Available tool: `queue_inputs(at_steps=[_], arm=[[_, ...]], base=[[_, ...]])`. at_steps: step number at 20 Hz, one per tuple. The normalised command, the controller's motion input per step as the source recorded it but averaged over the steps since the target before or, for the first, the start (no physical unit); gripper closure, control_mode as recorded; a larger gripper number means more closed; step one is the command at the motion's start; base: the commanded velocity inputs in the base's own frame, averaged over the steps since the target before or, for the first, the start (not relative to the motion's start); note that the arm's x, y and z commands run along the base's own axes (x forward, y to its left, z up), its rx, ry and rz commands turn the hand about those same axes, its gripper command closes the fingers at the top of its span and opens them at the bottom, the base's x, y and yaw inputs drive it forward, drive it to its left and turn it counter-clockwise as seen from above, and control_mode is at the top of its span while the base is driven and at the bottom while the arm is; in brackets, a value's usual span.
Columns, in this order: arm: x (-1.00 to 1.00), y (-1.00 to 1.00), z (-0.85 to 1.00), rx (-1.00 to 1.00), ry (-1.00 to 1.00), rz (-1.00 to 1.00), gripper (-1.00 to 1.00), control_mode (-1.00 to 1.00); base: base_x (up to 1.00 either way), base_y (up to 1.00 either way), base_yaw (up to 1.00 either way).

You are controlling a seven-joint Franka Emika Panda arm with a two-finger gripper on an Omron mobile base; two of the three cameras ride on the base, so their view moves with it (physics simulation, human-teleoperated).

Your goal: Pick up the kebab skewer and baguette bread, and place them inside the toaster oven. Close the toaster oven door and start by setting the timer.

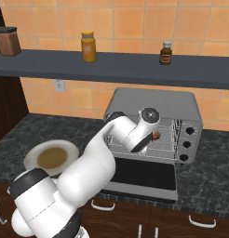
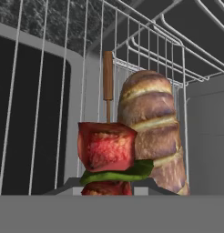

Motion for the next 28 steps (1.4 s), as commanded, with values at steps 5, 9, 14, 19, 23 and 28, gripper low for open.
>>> queue_inputs(at_steps=[5,9,14,19,23,28], arm=[[0.0,0.0,0.0,0.0,0.0,0.0,-1.0,-1.0],[0.0,0.0,0.0,0.0,0.0,0.0,-1.0,-1.0],[-0.08,-0.02,0.1,0.0,-0.02,-0.01,-1.0,-1.0],[-0.46,-0.21,0.38,0.03,-0.03,-0.07,-1.0,-1.0],[-0.52,-0.05,0.21,0.06,0.0,-0.16,-1.0,-1.0],[-0.7,0.0,0.05,0.25,0.03,-0.32,-1.0,-1.0]], base=[[0.0,0.0,0.0],[0.0,0.0,0.0],[0.0,0.0,0.0],[0.0,0.0,0.0],[0.0,0.0,0.0],[0.0,0.0,0.0]])
